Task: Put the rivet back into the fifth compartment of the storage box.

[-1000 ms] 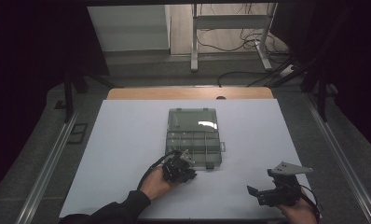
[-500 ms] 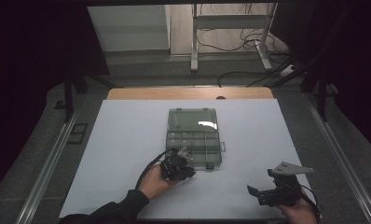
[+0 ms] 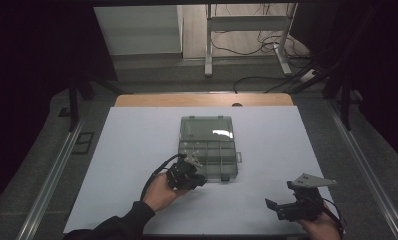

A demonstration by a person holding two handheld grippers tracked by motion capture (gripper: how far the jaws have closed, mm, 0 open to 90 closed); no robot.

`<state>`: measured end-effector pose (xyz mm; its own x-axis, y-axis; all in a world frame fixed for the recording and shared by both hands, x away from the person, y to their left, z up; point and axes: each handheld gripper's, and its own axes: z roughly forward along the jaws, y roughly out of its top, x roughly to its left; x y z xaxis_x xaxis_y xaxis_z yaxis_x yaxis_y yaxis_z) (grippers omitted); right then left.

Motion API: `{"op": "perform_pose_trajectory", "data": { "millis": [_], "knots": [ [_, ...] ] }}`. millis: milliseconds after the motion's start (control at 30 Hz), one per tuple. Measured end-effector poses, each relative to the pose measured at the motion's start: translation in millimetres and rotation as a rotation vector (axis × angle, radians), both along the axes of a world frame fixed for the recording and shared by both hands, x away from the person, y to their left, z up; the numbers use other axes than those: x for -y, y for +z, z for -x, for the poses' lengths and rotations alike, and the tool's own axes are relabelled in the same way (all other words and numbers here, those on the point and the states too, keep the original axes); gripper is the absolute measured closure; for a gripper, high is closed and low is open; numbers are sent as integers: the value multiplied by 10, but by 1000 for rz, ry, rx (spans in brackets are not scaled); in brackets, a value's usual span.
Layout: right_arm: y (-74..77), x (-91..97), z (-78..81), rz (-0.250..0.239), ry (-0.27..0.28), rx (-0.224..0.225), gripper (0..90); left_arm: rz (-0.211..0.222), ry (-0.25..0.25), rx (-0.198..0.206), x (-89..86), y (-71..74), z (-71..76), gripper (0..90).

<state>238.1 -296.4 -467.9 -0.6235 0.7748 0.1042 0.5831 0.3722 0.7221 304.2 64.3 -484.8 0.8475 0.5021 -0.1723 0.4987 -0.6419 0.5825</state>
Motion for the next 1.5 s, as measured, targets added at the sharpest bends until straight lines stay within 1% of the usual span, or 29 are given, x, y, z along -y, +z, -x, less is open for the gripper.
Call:
{"op": "perform_pose_trajectory", "data": {
  "millis": [200, 267, 467, 733, 933, 1167, 1500],
  "knots": [
    [0, -1, -1, 0, 0, -1, 0, 8, 17, 7, -85, 87, -11, 829],
    [0, -3, -1, -1, -1, -4, 0, 4, 13, 12, -107, 103, -16, 828],
    [0, -1, -3, 1, 1, -4, 0, 0, 29, 24, -180, 183, -19, 828],
    [-1, 0, -3, 0, 0, -4, 0, 2, 48, 28, -244, 221, -36, 828],
    [-1, -1, -4, 1, 1, -5, 0, 15, 70, 30, -305, 250, -56, 829],
    [-4, 2, -5, 0, 1, -4, 0, 13, 78, 30, -337, 257, -70, 829],
    [-8, 8, -11, -2, 3, -3, 0, 18, 108, 30, -405, 256, -112, 829]
  ]
}}
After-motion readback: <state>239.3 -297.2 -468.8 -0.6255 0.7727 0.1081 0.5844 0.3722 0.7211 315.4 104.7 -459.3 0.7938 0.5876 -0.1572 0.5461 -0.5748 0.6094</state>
